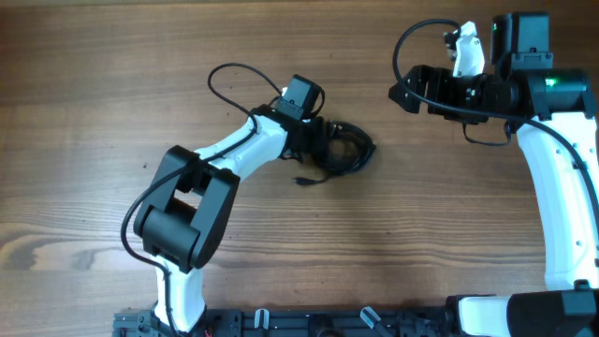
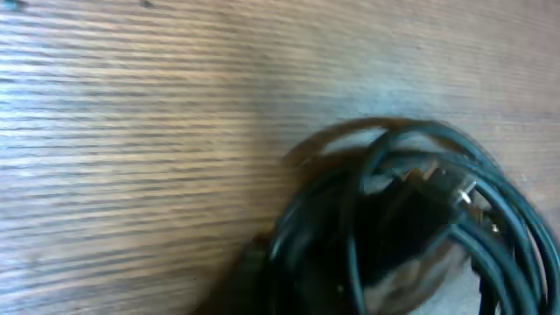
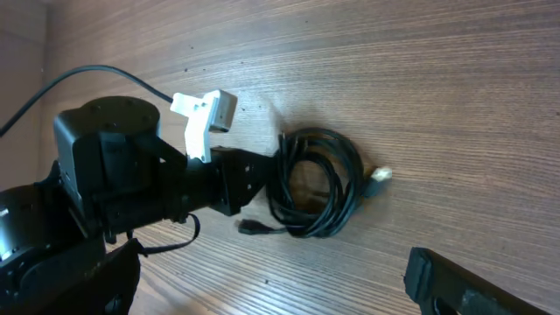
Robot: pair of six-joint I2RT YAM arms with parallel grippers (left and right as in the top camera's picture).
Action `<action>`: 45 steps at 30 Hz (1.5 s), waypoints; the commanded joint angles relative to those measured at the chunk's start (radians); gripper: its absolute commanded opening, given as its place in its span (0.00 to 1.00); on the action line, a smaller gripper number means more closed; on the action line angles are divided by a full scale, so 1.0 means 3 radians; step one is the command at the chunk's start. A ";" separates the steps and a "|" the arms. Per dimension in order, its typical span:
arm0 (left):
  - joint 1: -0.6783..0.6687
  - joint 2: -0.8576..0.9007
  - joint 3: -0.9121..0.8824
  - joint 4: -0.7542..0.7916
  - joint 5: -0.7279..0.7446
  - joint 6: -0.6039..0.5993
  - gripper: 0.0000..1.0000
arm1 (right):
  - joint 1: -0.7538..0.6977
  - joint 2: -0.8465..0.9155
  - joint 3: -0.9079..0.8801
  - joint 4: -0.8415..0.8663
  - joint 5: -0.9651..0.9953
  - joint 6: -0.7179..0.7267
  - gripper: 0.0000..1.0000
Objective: Untangle cables
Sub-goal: 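Grasp the black cable coil with the left gripper and lift it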
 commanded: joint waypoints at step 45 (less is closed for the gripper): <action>0.1478 -0.1130 0.0103 0.1690 0.3489 -0.4798 0.04 | 0.0866 0.1077 -0.0060 0.0674 -0.0263 0.0621 0.80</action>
